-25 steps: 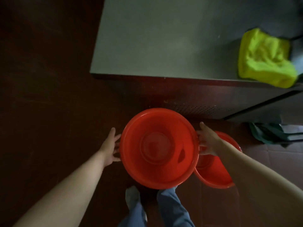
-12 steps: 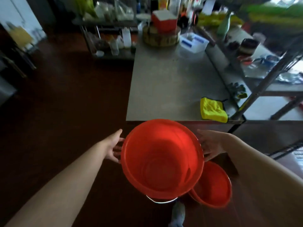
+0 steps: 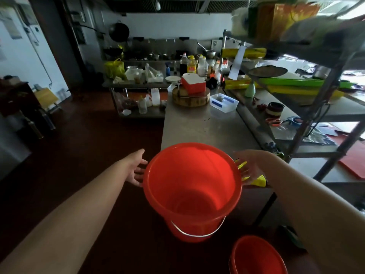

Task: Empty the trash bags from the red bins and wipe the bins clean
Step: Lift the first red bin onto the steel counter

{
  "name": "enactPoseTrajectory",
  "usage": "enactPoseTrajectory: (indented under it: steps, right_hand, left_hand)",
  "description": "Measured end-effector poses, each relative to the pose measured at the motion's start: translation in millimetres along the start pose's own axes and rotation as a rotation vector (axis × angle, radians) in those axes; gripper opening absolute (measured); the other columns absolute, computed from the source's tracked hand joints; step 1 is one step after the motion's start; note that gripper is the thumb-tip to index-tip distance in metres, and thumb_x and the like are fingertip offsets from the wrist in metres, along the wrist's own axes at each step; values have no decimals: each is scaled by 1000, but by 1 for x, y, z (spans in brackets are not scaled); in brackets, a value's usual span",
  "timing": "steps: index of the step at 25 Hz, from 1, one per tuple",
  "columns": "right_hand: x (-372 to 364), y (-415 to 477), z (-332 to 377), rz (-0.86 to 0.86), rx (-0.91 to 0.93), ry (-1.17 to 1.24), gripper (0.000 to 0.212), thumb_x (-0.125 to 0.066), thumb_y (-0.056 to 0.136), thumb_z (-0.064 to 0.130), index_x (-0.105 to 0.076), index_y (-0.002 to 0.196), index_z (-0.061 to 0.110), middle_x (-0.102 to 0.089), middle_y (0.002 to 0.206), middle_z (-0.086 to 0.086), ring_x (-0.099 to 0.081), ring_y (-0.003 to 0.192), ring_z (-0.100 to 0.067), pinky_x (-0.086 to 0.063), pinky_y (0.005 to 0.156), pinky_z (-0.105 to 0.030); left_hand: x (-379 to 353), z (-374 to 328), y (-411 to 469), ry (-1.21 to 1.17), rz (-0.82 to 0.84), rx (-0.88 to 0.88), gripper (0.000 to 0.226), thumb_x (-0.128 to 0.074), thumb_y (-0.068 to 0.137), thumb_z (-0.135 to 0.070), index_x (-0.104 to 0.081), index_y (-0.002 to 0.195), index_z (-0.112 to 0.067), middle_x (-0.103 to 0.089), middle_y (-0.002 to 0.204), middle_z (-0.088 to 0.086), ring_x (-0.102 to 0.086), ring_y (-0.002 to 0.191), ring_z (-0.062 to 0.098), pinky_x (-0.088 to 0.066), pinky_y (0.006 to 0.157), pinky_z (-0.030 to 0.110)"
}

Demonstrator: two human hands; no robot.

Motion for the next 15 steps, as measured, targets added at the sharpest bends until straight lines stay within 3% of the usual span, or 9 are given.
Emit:
enactPoseTrajectory:
  steps: [6, 11, 15]
  right_hand:
    - [27, 31, 79, 30, 50, -16, 54, -44, 103, 51, -55, 131, 6, -56, 131, -17, -56, 103, -32, -50, 82, -48]
    - [48, 85, 126, -32, 20, -57, 10, -55, 99, 16, -59, 99, 6, -52, 96, -13, -54, 78, -27, -55, 71, -47]
    - [57, 128, 146, -99, 21, -71, 11, -54, 96, 1, -54, 85, 4, -47, 86, -12, -48, 70, -25, -50, 76, -46]
  left_hand:
    - [-18, -90, 41, -9, -42, -47, 62, -34, 99, -63, -56, 133, -16, -60, 118, 17, -59, 105, 34, -51, 87, 54]
    - [-43, -140, 90, 6, -72, -67, 60, -32, 100, -61, -55, 134, -17, -60, 120, 15, -59, 106, 31, -50, 90, 51]
    - [-54, -158, 127, -28, -105, -111, 56, -33, 102, -58, -55, 133, -17, -60, 121, 14, -59, 106, 30, -49, 96, 51]
Point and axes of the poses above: each hand's wrist, its own y-axis towards the middle knuckle, its own x-axis out of the back of the hand, z = x × y, the point moved 4 cm from there along y, towards the middle knuckle
